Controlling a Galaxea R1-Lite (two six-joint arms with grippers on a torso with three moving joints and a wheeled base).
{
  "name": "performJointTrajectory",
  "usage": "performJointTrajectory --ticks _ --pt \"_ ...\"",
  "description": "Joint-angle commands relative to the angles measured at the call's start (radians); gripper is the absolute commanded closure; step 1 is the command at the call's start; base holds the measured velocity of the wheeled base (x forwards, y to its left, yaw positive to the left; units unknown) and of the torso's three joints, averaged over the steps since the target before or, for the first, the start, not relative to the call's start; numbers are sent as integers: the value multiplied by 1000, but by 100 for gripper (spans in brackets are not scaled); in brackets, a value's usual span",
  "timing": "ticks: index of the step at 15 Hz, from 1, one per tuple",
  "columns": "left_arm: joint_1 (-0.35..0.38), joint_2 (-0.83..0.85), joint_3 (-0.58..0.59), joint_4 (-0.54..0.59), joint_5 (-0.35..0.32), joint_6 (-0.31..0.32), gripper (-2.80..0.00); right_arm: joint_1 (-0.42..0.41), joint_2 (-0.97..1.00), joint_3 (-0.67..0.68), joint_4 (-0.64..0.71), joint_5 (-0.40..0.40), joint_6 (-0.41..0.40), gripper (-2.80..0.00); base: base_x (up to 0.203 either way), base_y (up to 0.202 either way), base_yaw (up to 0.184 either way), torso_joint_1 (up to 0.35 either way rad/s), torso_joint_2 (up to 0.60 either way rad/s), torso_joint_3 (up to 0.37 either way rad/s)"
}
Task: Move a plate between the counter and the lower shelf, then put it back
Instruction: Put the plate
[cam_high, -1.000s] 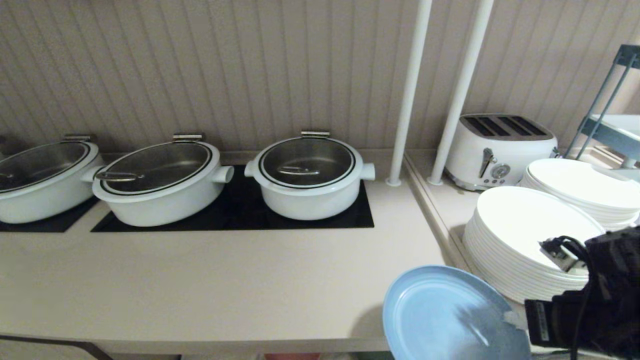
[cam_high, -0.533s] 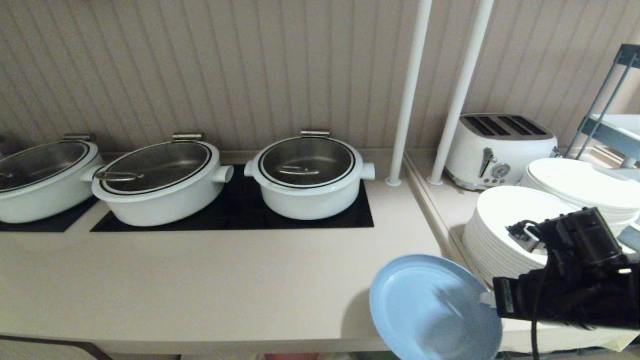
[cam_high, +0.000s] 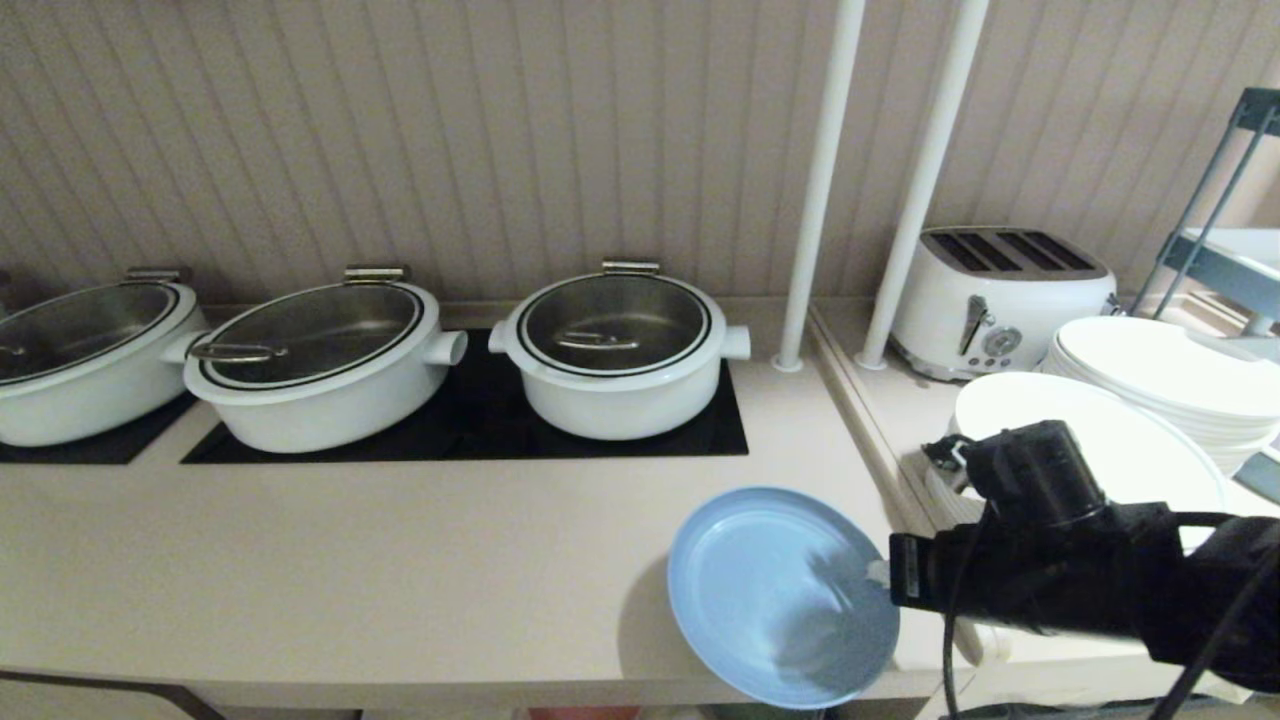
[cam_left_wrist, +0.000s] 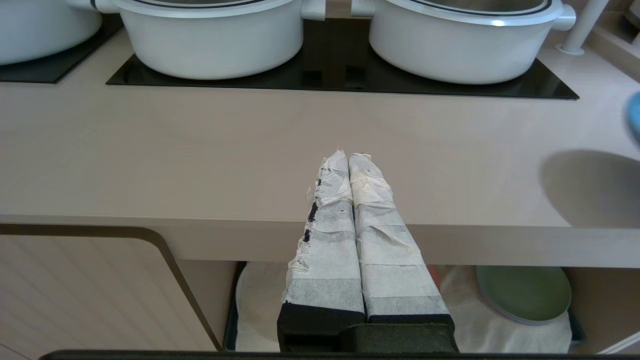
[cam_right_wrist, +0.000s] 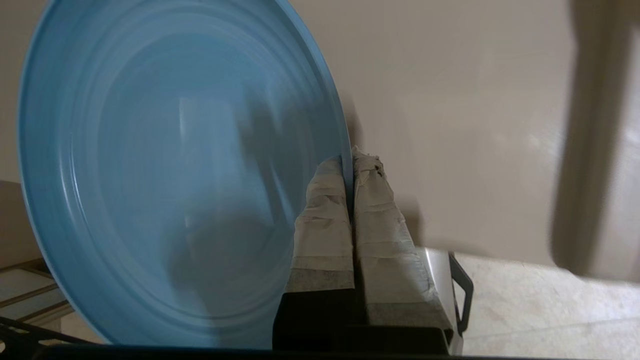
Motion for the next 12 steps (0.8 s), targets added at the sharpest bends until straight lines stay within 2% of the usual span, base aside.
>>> performJointTrajectory --ticks 1,12 --pt "0 0 0 0 0 -1 0 10 77 -25 -20 1 8 0 0 0 0 0 0 0" --pt "0 0 0 0 0 -1 0 6 194 -115 -21 -6 7 0 0 0 0 0 0 0"
